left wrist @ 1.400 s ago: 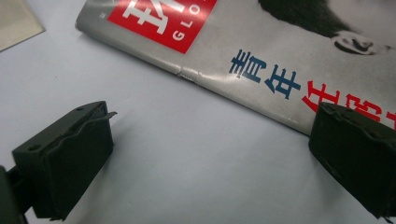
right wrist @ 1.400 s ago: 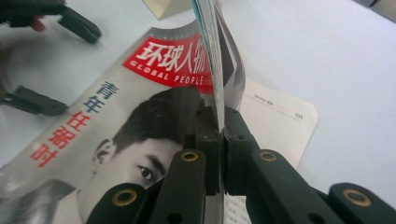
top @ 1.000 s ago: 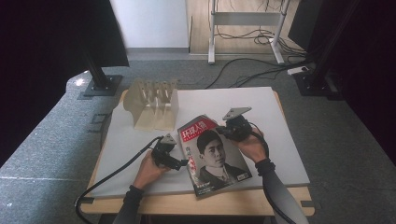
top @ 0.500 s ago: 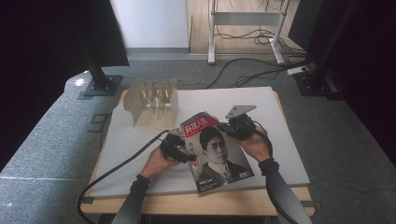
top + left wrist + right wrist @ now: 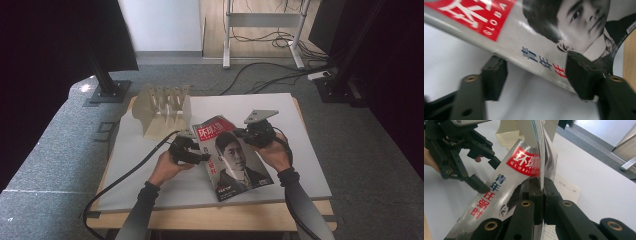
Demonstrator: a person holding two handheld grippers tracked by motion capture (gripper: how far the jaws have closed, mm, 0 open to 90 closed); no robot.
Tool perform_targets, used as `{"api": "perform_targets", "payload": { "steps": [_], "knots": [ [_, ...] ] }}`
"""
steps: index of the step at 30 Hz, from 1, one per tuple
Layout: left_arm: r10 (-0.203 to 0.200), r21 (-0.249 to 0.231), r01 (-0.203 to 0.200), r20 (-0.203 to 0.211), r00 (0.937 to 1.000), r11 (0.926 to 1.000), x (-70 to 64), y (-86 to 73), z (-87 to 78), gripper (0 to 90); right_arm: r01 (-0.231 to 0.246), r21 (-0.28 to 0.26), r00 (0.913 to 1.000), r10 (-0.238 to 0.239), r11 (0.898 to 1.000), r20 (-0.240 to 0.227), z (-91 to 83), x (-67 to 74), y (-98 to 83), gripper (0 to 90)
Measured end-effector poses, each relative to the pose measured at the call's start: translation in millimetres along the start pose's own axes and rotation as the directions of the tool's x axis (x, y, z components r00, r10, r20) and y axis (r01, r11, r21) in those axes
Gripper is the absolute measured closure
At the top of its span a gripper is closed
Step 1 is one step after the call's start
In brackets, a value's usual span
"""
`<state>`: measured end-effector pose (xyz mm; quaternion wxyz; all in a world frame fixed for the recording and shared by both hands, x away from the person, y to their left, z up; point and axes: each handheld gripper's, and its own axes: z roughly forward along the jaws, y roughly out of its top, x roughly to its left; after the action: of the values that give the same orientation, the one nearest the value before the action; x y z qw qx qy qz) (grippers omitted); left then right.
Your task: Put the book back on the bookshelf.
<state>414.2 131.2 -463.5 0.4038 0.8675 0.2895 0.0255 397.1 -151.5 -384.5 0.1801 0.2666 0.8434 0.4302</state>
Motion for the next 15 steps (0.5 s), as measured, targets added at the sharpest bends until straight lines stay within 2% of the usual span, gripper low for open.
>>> {"api": "perform_targets", "payload": {
  "steps": [3,6,8,10,15],
  "knots": [
    [0.0,0.018,0.001,-0.032,0.9995,0.9998,-0.1,4.2,-1.6,45.4,-0.003,-0.017,1.0,0.003,1.0,-0.004,-3.6,-1.1,1.7,86.0],
    [-0.009,0.03,0.01,-0.033,0.9994,0.9995,0.9,6.9,-2.6,49.5,0.0,-0.027,1.0,-0.001,1.0,-0.007,-6.6,-1.2,3.5,86.0],
    [-0.03,0.02,0.031,-0.031,0.9991,0.9993,1.3,8.5,-4.2,54.5,0.005,-0.03,0.9999,-0.005,1.0,-0.009,-7.9,-1.0,4.5,86.0],
    [-0.035,0.014,0.035,-0.022,0.9991,0.9993,0.7,10.6,-7.0,59.0,0.009,-0.031,0.9999,-0.009,0.999,-0.007,-8.7,-0.9,5.2,85.9],
    [-0.03,0.025,0.03,-0.033,0.999,0.9992,-3.5,17.2,-13.6,65.2,0.009,-0.037,1.0,-0.009,0.999,0.001,-10.2,-3.2,6.4,85.8]
  ]
}}
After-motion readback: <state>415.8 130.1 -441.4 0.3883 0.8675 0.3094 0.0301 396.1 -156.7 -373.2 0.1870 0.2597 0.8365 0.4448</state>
